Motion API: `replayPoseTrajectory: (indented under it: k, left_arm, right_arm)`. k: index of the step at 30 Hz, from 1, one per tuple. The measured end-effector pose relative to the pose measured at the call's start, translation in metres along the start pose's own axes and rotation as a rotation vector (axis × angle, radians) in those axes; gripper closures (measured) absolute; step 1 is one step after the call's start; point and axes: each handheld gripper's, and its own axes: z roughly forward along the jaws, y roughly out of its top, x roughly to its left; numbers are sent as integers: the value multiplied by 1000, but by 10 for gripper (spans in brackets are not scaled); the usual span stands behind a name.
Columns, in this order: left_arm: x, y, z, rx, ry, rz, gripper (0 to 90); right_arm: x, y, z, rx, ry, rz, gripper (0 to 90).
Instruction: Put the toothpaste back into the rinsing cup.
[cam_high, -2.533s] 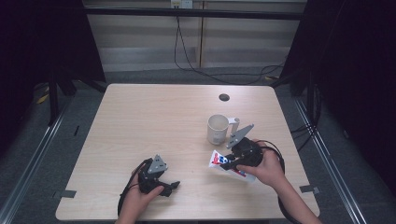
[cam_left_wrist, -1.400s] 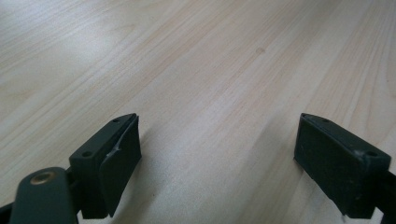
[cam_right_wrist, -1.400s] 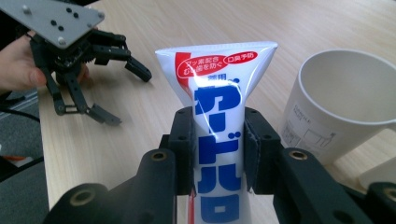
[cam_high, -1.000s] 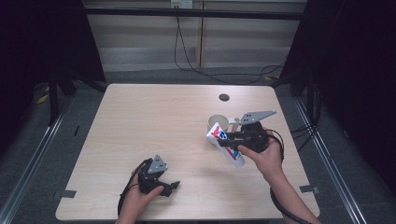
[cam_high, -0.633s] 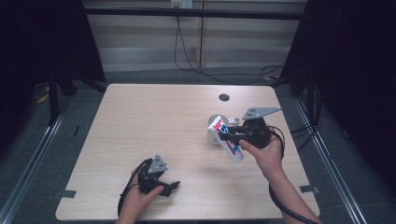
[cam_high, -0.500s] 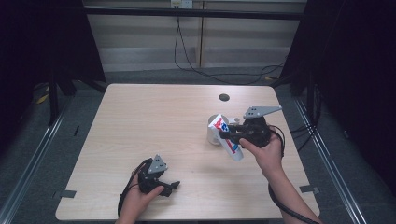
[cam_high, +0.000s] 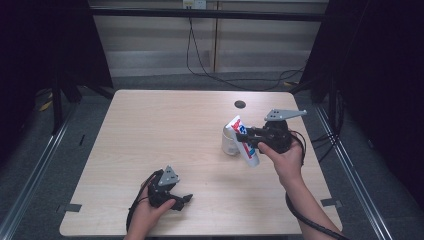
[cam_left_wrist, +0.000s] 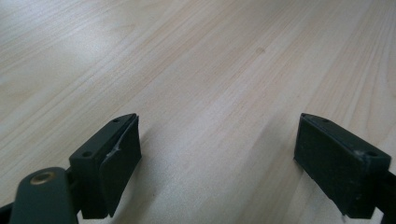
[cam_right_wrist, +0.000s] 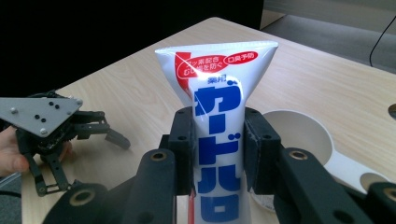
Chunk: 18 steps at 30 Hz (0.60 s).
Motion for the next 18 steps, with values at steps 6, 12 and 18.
replayPoseTrajectory:
  k: [6, 12, 18]
  left_arm:
    - [0, 0, 0, 0, -2, 0, 143]
    - [0, 0, 0, 0, -3, 1, 143]
    - [0, 0, 0, 1, -2, 1, 143]
  right_arm:
    - [1, 3, 1, -31, -27, -5, 686]
    - [0, 6, 2, -64, -39, 6, 686]
    - [-4, 8, 4, -83, -39, 23, 686]
